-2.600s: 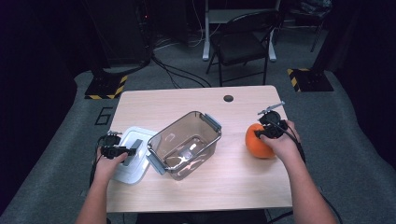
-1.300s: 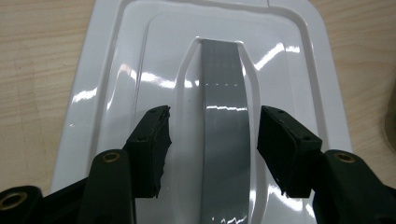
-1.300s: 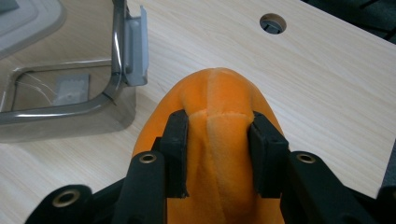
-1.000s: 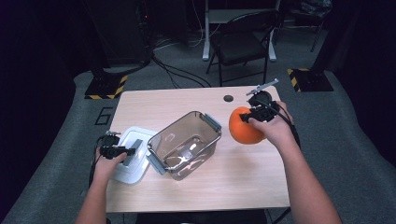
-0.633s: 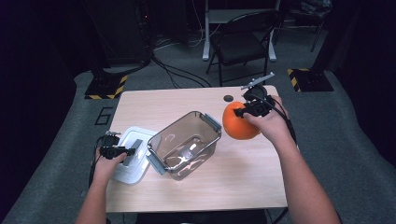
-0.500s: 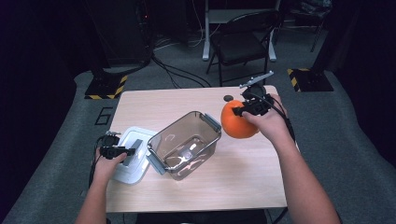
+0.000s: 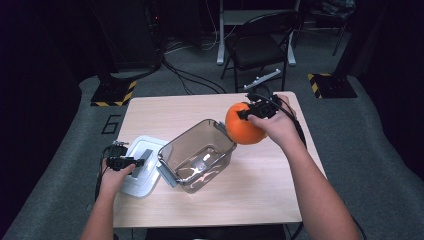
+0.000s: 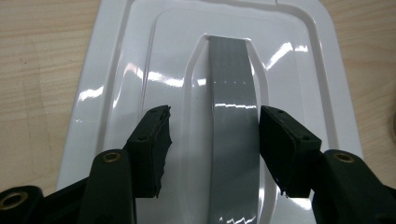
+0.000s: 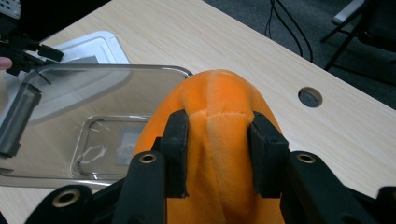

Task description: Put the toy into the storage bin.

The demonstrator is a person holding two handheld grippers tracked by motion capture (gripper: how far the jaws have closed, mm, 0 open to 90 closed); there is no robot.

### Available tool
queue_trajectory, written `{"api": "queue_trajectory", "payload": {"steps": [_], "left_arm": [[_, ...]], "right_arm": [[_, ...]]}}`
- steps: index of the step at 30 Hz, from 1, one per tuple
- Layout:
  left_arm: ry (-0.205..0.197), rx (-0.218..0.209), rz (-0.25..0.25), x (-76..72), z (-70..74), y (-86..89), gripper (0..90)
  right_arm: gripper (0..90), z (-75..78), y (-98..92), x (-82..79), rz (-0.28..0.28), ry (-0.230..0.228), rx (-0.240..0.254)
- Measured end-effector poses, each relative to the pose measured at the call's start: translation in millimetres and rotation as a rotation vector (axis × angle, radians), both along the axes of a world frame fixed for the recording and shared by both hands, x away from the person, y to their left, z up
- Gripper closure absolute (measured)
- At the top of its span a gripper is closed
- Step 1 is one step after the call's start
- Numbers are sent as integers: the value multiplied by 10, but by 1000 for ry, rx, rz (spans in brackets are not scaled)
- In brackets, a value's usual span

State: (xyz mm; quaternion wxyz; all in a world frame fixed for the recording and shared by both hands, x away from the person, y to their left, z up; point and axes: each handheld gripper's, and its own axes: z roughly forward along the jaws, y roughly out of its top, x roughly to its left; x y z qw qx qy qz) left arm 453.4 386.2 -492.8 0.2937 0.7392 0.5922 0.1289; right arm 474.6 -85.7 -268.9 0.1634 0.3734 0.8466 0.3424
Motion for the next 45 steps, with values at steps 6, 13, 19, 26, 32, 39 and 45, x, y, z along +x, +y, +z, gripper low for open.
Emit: {"api": "queue_trajectory", "payload": {"steps": [6, 13, 19, 26, 32, 39, 45], "left_arm": [[-4, 4, 2, 1, -2, -5, 439], [1, 4, -1, 2, 1, -5, 439], [0, 3, 0, 2, -1, -7, 439], [-1, 0, 0, -1, 1, -3, 439], [0, -6, 0, -2, 0, -13, 439], [2, -7, -1, 1, 1, 8, 439], [-2, -3, -3, 2, -3, 1, 439]], "right_arm": [[630, 57, 128, 15, 26, -4, 13], [630, 104, 240, 23, 65, -2, 42], [630, 126, 334, 17, 87, -9, 52], [630, 113, 516, 38, 125, -15, 49], [630, 62, 672, 42, 146, -3, 44], [628, 11, 781, 43, 164, 7, 38], [627, -81, 833, 74, 171, 19, 58]]}}
